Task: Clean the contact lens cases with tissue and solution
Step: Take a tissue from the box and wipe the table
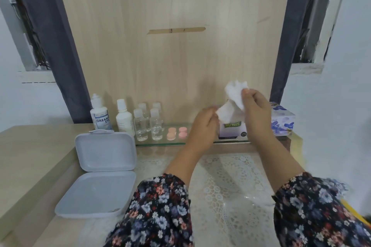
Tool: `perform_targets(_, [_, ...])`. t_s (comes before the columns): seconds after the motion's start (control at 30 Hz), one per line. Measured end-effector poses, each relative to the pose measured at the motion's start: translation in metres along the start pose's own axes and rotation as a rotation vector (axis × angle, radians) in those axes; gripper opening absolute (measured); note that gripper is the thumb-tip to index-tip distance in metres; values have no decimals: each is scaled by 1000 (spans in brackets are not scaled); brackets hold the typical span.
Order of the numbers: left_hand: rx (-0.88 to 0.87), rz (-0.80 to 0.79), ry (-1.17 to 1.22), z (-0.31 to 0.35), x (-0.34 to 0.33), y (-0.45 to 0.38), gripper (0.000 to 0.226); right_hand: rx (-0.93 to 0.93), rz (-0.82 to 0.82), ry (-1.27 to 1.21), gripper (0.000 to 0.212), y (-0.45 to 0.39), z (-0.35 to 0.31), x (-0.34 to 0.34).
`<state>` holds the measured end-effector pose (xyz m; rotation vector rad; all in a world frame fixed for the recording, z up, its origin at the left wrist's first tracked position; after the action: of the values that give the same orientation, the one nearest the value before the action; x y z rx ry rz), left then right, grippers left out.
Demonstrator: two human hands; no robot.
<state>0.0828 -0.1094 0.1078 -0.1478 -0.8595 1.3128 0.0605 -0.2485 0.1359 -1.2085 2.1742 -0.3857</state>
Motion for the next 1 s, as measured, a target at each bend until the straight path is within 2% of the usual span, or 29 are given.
perform_targets(0.07, [96, 61, 286, 4, 13, 24, 26, -91, -37, -46, 20, 23, 9, -3])
perform_targets(0.13, [132, 51, 419, -7, 17, 44, 18, -209, -107, -103, 26, 49, 27, -7])
perform_targets(0.17, [142, 46, 399, -18, 16, 52, 16, -274, -128, -143, 31, 61, 38, -7])
perform_targets(0.23, [188, 44, 321, -37, 14, 68, 28, -392, -150, -204, 33, 85, 55, -6])
perform_targets(0.3, [276, 78, 298, -53, 13, 82, 24, -466, -228, -205, 35, 107, 69, -6])
perform_targets(0.37, [390, 136, 241, -67, 14, 95, 11, -451, -344, -113, 29, 123, 80, -3])
perform_targets(0.4, [457, 163, 243, -73, 15, 101, 14, -448, -391, -66, 40, 129, 83, -3])
perform_targets(0.43, [518, 193, 278, -79, 16, 104, 26, -438, -431, -28, 61, 134, 89, -2])
perform_targets(0.47, [567, 210, 293, -84, 16, 108, 37, -426, -439, 5, 74, 135, 94, -2])
perform_targets(0.5, [577, 216, 265, -86, 16, 109, 42, -411, -404, 24, 72, 135, 97, 0])
perform_targets(0.6, [512, 195, 176, -83, 15, 110, 37, -368, -249, -9, 37, 131, 92, 6])
perform_targets(0.67, [503, 204, 159, -82, 16, 110, 28, -388, -263, -49, 32, 128, 91, 8])
perform_targets(0.77, [512, 248, 134, -87, 22, 111, 21, -382, -455, -50, 62, 132, 87, 5])
perform_targets(0.87, [570, 289, 181, -94, 28, 112, 17, -332, -637, 225, 88, 141, 90, 1])
perform_targets(0.93, [611, 292, 212, -97, 28, 113, 15, -282, -705, 340, 91, 145, 90, -2])
perform_targets(1.0, [624, 286, 220, -99, 29, 113, 15, -204, -743, 379, 81, 146, 91, -4])
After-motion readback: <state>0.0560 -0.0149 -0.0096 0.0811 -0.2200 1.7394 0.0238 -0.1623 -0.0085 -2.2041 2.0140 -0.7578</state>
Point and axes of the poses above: each hand's wrist, its own y-axis away from the middle knuckle, its own x-axis out of the back of the hand, z = x × y, the point moved 5 cm from there along -y, towards the middle knuckle, and after that the axes turned 10 degrees about -y, right-handed, at the moved point
